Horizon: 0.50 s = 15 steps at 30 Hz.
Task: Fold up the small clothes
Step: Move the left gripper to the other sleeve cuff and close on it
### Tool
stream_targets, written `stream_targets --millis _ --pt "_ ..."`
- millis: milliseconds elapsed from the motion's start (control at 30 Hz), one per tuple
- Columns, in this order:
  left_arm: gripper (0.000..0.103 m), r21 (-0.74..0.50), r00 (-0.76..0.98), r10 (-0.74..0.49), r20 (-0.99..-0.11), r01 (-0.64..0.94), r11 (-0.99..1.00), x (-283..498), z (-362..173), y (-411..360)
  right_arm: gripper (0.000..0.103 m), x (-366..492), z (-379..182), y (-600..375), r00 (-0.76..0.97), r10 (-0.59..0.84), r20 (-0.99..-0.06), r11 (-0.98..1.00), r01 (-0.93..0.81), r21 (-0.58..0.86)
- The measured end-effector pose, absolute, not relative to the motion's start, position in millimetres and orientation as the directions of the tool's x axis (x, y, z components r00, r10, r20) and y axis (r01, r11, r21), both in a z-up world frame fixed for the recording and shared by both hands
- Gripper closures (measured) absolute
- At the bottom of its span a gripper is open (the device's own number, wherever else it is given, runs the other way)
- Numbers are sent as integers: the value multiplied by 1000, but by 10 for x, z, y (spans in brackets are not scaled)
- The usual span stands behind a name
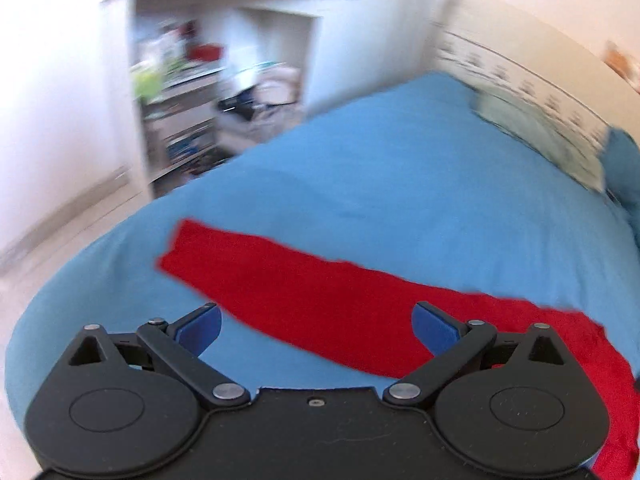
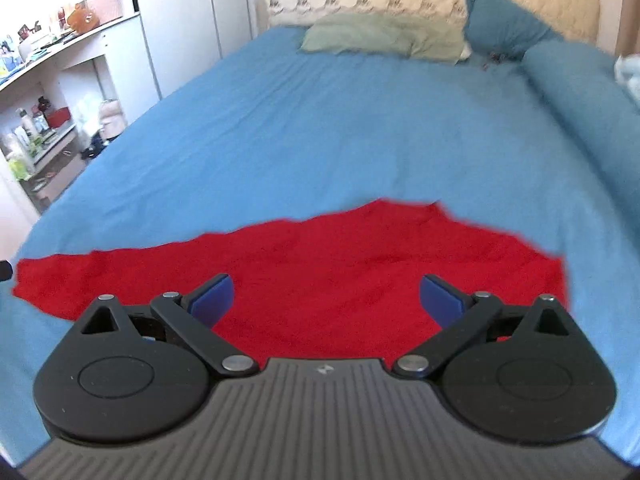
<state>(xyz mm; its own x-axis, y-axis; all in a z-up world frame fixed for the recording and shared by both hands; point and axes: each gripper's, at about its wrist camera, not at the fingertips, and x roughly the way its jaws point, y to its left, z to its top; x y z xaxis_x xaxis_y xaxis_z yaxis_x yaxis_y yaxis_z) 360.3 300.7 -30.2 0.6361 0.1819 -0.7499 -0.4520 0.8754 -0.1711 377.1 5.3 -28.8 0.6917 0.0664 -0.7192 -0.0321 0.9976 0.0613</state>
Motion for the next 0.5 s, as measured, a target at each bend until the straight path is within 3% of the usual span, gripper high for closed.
stream_targets --millis 233,300,367,500 --pt "26 -289 595 147 -790 -574 767 3660 -932 3982 0 3783 -699 792 636 92 -766 995 -22 101" --pt "41 -318 590 133 -797 -597 737 3719 -1129 4138 0 3775 -805 928 622 107 -776 993 -26 116" --pt "49 -346 595 126 -794 -613 710 3758 -1286 4222 0 3763 -903 1021 606 117 -786 992 -35 121" --pt "50 -384 624 135 -770 -621 683 3833 -1454 4296 0 3747 -1033 1155 605 112 -788 994 -64 93"
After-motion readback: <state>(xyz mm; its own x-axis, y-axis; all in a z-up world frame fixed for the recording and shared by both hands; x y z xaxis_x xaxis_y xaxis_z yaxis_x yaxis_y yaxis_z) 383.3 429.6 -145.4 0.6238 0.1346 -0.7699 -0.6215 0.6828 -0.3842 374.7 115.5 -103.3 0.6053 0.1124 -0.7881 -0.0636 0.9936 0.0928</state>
